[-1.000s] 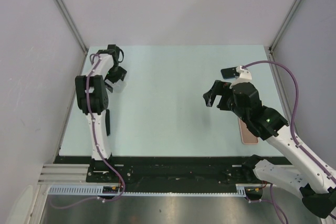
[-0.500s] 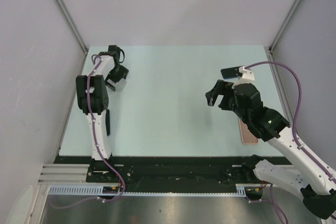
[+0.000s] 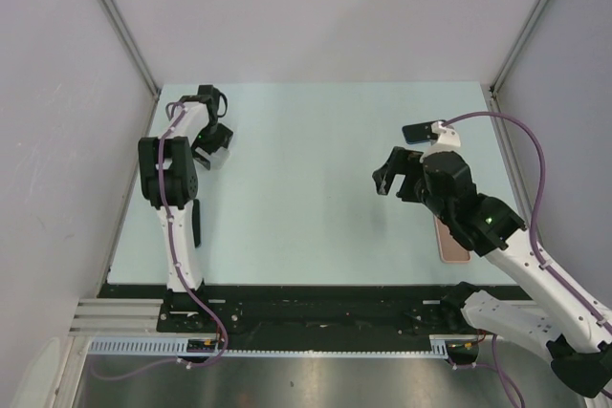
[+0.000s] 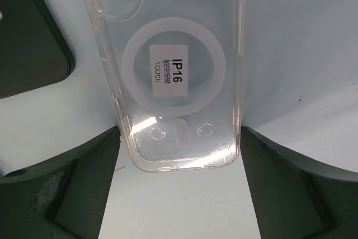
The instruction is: Put the phone into the phone case
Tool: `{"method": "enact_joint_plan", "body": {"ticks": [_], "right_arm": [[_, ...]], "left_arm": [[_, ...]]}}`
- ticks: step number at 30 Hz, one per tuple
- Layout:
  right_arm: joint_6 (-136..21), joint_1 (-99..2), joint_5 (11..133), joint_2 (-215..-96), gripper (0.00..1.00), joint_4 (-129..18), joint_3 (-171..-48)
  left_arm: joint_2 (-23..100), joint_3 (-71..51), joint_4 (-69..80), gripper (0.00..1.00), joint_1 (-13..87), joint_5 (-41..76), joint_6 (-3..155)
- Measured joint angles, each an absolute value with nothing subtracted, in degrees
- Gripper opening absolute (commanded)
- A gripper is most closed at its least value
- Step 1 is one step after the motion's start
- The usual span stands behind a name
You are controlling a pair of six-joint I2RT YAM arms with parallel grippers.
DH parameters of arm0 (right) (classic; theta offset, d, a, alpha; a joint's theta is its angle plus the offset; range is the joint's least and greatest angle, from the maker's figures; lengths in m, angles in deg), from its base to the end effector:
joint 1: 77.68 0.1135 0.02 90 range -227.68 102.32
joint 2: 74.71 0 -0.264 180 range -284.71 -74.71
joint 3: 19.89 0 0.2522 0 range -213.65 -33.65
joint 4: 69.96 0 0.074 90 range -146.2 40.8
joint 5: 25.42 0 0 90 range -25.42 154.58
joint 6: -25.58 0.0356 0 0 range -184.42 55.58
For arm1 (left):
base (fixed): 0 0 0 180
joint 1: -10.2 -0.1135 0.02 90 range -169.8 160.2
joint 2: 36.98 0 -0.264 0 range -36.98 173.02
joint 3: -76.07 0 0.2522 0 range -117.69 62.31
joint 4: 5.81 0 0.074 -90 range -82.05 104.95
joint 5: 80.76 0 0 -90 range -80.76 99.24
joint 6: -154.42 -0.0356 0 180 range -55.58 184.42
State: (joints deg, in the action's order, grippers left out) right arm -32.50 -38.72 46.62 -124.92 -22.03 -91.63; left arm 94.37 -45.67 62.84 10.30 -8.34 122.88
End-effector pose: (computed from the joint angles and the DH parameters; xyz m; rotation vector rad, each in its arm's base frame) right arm 0.1486 0.1061 0.3610 0.0739 2.0377 0.4683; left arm 0.4651 0.0099 0.1639 -1.4064 2.4271 0.2373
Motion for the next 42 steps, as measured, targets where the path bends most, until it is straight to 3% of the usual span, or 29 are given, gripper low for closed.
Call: {"method": "enact_joint_plan", "body": {"ticks": [8,20,32,42], "right_arm": [[-32.35,-38.42,49.90,-126.96,0.98,-22.23,-91.63],[-29.33,-38.35,55.98,-128.46,0.97,-31.60,-83.67],[-24.02,-36.17,62.69,-137.75,0.88,-65.33,-66.97],[-23.71,-29.00,62.38,-154.26,0.82,-89.41,-65.38]], "left_arm": [[92.78,-43.03,61.84,0.75,10.30,-6.88,121.04],[80.89,-24.93,54.51,0.71,10.43,2.96,115.34],[66.99,-3.81,40.85,0.69,16.38,23.35,112.19],[62.90,5.63,26.47,0.70,23.33,40.18,115.32]]}}
